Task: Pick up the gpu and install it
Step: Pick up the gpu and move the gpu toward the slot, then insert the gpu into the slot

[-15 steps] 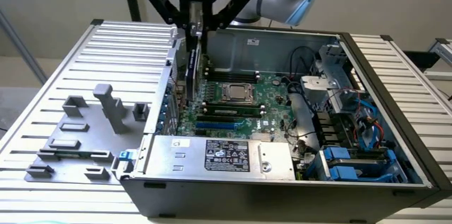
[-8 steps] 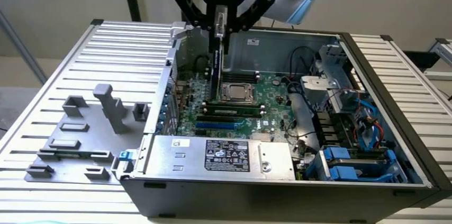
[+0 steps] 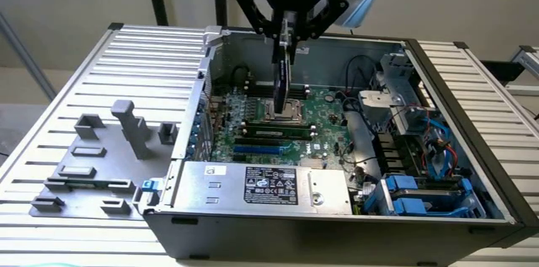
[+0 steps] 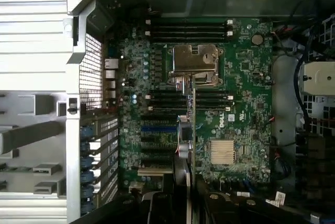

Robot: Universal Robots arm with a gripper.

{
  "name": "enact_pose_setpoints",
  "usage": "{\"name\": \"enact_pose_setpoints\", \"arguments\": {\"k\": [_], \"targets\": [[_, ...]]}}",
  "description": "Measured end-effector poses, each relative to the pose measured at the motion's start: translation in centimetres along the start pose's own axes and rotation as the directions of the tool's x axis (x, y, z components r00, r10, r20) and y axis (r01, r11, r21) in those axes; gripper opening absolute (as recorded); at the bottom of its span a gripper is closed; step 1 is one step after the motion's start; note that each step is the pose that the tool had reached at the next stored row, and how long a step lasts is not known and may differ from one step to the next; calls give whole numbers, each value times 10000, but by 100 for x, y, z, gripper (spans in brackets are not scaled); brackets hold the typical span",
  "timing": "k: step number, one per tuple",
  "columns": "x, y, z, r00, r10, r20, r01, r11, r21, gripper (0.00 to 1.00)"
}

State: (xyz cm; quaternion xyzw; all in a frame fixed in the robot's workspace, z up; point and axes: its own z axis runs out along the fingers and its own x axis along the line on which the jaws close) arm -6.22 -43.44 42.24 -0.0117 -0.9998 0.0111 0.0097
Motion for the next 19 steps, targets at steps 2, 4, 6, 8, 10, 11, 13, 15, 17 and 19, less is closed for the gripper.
{"name": "enact_pose_setpoints", "arguments": {"k": [2,4,6,8,10,11,13,15,17,19], "targets": [[-57,61,33,10000,0,0,0,10000,1,26],[-108,123,67,10000,-1,0,1,10000,0,26],[-154,186,102,10000,-1,0,1,10000,0,26],[-170,220,136,10000,-19,1,19,10000,0,26],[-172,223,170,9997,-246,8,246,9997,3,26],[-172,224,183,9991,-415,11,415,9991,8,26],[-176,225,202,9977,-684,16,684,9977,15,26],[-196,226,217,9964,-850,20,850,9964,18,26],[-218,226,233,9950,-1001,24,1001,9950,20,26],[-237,227,248,9932,-1164,27,1164,9932,24,26]]}}
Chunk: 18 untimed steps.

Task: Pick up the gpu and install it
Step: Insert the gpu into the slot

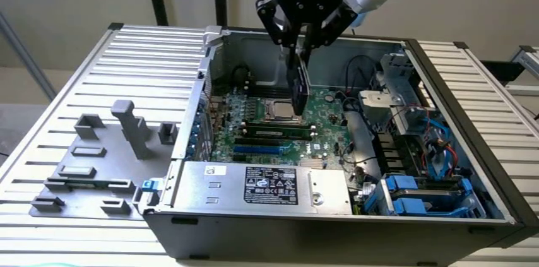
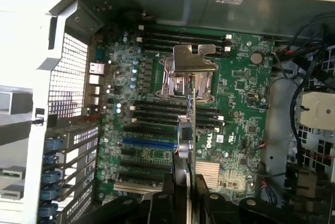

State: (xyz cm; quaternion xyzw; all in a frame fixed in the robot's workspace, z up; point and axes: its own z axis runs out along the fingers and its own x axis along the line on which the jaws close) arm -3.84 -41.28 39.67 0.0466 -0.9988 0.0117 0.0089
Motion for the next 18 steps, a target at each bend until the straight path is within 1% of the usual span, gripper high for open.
{"name": "enact_pose_setpoints", "arguments": {"k": [5,9,13,16,18], "targets": [[-28,-2,31,9987,-510,11,510,9987,10,26],[-38,-2,47,9949,-1012,23,1012,9949,15,26],[-41,-2,54,9871,-1602,44,1602,9871,-10,26],[-42,-2,56,9787,-2053,61,2053,9787,-30,26],[-42,-2,57,9720,-2348,73,2349,9720,-43,26]]}}
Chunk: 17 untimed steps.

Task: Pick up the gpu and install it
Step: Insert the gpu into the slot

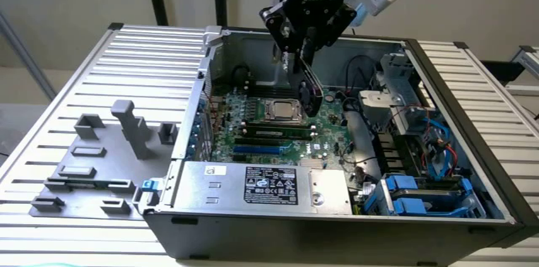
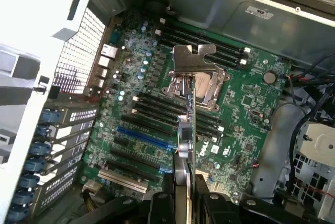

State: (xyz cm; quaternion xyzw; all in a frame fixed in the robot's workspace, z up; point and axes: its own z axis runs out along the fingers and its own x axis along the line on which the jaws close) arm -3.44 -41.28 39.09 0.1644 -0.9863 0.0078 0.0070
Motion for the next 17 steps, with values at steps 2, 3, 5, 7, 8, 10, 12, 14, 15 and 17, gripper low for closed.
{"name": "enact_pose_setpoints", "arguments": {"k": [2,3,5,7,8,10,12,14,15,17], "targets": [[0,0,1,9995,-310,12,310,9995,-17,26],[0,0,1,9990,-457,18,457,9990,-25,26],[0,0,2,9971,-762,29,762,9971,-38,26],[0,0,2,9939,-1103,38,1104,9939,-45,26],[0,0,2,9919,-1269,44,1270,9919,-48,26],[0,0,2,9872,-1593,52,1593,9872,-53,26],[0,0,3,9810,-1938,63,1939,9810,-59,26],[0,0,3,9740,-2262,75,2263,9740,-68,26],[0,0,3,9702,-2422,81,2423,9702,-72,26],[0,0,3,9612,-2758,94,2759,9612,-80,26]]}}
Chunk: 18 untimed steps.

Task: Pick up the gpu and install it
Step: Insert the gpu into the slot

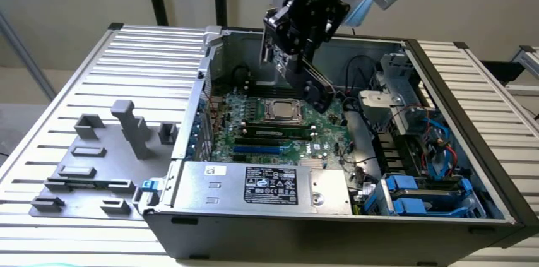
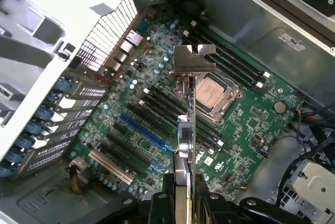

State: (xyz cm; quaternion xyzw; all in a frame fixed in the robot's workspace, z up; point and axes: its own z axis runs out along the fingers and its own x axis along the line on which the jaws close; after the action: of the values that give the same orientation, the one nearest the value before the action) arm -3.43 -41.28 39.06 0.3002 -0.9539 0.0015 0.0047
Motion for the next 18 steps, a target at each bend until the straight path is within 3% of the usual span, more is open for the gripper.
{"name": "enact_pose_setpoints", "arguments": {"k": [4,9,13,18], "targets": [[0,0,0,9977,-683,18,683,9977,-18,26],[0,0,0,9884,-1516,50,1516,9884,-47,26],[0,0,0,9763,-2162,80,2162,9763,-71,26],[0,0,1,9541,-2993,113,2994,9541,-92,26]]}}
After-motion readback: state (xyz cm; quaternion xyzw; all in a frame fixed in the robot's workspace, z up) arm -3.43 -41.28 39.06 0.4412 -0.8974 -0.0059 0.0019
